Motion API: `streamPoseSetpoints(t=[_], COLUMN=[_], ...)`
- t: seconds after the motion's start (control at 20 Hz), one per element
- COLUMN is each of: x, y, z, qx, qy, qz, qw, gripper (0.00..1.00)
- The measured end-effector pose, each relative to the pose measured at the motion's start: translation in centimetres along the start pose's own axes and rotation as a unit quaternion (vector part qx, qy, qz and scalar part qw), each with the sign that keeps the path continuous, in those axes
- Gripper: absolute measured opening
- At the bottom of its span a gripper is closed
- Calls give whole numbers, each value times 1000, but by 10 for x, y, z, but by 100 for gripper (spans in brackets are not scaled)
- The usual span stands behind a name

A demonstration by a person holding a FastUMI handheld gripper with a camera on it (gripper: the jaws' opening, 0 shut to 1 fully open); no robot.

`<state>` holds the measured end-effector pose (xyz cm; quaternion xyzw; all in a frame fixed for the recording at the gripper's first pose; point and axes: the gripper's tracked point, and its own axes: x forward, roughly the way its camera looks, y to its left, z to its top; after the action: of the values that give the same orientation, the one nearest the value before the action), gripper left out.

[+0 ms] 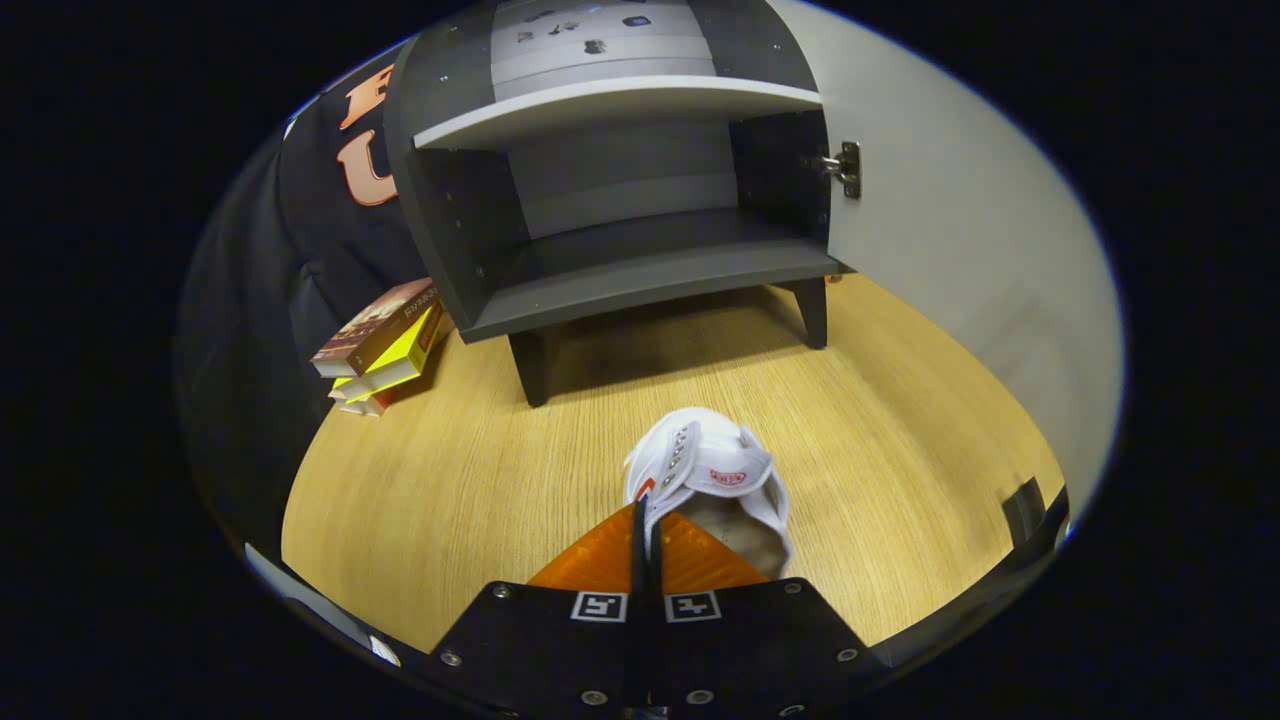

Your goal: Open the shoe cabinet door, grab the shoes and put them into the shoe cabinet, then close the shoe cabinet door.

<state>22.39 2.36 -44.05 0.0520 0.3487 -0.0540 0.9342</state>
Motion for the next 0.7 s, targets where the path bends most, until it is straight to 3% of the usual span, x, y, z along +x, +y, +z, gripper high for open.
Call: streamPoseSetpoints(t=[0.35, 0.7], x=[-53, -115], y=[6, 18], z=[91, 203], qx=[-8, -23], qy=[-92, -192], qz=[12, 28], qw=[996, 981], gripper=[0, 0])
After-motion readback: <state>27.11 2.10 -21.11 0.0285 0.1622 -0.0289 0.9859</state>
